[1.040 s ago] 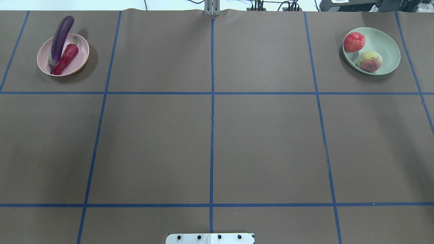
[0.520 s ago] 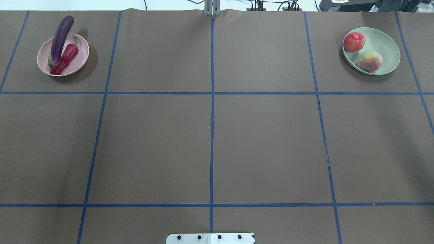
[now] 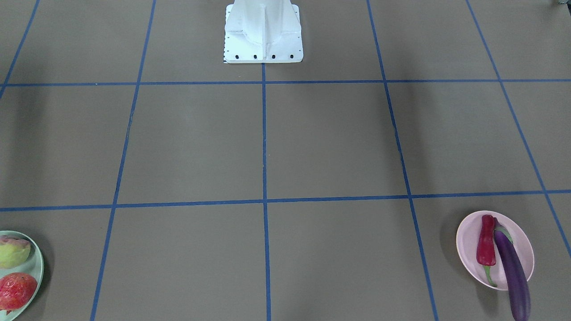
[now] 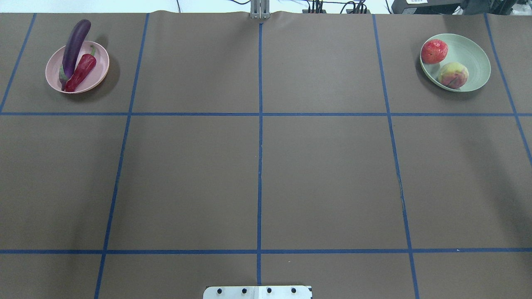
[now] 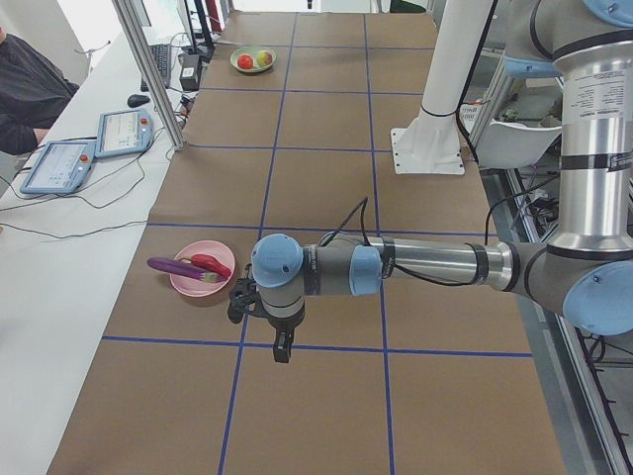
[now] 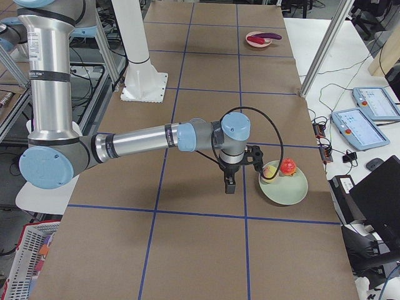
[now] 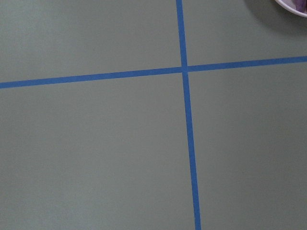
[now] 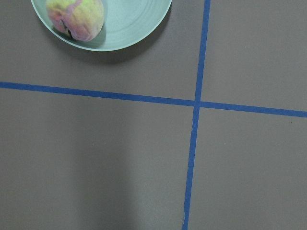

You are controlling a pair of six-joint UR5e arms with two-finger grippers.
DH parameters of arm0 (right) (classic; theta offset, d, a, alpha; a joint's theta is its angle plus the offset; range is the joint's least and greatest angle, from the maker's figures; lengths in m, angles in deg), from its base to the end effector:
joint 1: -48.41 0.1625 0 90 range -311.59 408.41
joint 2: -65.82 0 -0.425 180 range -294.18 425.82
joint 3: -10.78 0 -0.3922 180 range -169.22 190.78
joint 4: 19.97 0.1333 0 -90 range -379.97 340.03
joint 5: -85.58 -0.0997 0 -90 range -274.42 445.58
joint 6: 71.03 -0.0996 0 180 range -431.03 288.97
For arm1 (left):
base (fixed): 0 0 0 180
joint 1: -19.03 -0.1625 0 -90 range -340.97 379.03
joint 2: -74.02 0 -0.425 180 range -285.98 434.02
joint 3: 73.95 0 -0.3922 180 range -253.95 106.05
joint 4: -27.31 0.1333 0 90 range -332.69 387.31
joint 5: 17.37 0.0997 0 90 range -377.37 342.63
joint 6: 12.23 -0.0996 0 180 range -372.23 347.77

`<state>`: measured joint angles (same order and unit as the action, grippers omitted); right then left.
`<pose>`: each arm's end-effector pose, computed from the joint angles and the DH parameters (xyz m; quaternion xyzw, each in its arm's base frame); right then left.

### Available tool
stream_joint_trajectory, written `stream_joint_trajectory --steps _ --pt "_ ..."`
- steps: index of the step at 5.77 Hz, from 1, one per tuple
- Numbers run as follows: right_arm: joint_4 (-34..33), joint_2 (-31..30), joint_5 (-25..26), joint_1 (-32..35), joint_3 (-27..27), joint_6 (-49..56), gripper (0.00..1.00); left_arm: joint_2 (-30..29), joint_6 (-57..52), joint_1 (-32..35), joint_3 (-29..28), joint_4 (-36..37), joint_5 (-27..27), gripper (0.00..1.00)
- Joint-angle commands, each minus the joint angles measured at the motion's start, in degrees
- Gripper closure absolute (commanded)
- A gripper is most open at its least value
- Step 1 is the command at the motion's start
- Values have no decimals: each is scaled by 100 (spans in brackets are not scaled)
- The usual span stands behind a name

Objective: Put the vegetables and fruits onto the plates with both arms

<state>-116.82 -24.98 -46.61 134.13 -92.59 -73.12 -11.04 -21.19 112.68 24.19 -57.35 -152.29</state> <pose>0.0301 -0.4870 0.5656 0.0265 -0.3615 -0.0358 0.9313 -0.0916 -0.4471 0.6382 0.0248 0.3816 0.0357 0.9233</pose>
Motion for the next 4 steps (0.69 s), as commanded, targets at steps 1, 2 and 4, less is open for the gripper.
stream_joint_trajectory --steps 1,2,4 --pt "0 0 0 6 -8 -2 0 42 0 -5 4 2 1 0" --pt "0 0 0 6 1 -2 0 138 0 -5 12 -6 -8 0" --pt "0 -9 0 6 -8 -2 0 147 0 -5 4 -7 1 0"
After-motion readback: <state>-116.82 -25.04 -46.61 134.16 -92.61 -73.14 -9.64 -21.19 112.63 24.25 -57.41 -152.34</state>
